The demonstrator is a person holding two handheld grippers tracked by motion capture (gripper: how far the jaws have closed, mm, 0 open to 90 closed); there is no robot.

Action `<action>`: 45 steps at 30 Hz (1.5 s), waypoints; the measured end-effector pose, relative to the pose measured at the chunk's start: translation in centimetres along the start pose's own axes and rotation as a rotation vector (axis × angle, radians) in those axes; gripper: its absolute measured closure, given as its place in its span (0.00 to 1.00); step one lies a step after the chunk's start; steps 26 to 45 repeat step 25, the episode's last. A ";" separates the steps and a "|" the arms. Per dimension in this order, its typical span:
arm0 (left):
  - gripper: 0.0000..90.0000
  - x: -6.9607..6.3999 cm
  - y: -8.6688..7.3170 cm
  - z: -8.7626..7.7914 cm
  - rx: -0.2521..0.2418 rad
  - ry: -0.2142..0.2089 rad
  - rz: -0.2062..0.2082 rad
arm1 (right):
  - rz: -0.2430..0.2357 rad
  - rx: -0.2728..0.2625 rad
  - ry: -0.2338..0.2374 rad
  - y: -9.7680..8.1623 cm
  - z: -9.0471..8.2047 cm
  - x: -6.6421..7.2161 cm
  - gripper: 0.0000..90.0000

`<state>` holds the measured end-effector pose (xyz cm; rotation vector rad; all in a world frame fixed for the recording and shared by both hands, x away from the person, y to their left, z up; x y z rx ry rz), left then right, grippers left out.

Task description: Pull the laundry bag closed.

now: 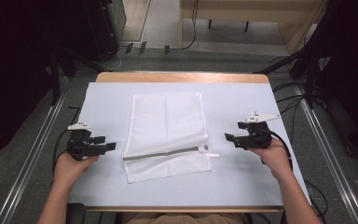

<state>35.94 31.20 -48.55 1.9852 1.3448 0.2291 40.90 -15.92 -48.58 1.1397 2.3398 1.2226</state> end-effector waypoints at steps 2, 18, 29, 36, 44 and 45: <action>0.39 0.1 0.0 0.0 0.000 0.009 0.004 | -0.005 0.003 -0.007 -0.2 0.0 -0.4 0.29; 0.31 0.2 -0.6 1.0 0.039 0.031 0.029 | -0.001 0.071 -0.002 -1.1 0.6 -0.9 0.26; 0.26 0.4 -0.9 1.7 0.051 0.073 0.044 | 0.001 0.087 -0.002 -1.3 0.8 -0.8 0.26; 0.26 0.4 -0.9 1.7 0.051 0.073 0.044 | 0.001 0.087 -0.002 -1.3 0.8 -0.8 0.26; 0.26 0.4 -0.9 1.7 0.051 0.073 0.044 | 0.001 0.087 -0.002 -1.3 0.8 -0.8 0.26; 0.26 0.4 -0.9 1.7 0.051 0.073 0.044 | 0.001 0.087 -0.002 -1.3 0.8 -0.8 0.26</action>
Point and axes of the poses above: each handheld gripper's, and its own axes: z roughly forward along the jaws, y roughly out of its top, x roughly to its left, the point moved 8 cm from there along z, roughly forward along the jaws, and after that the axes turned 1 degree about y, right-handed, at the moved point
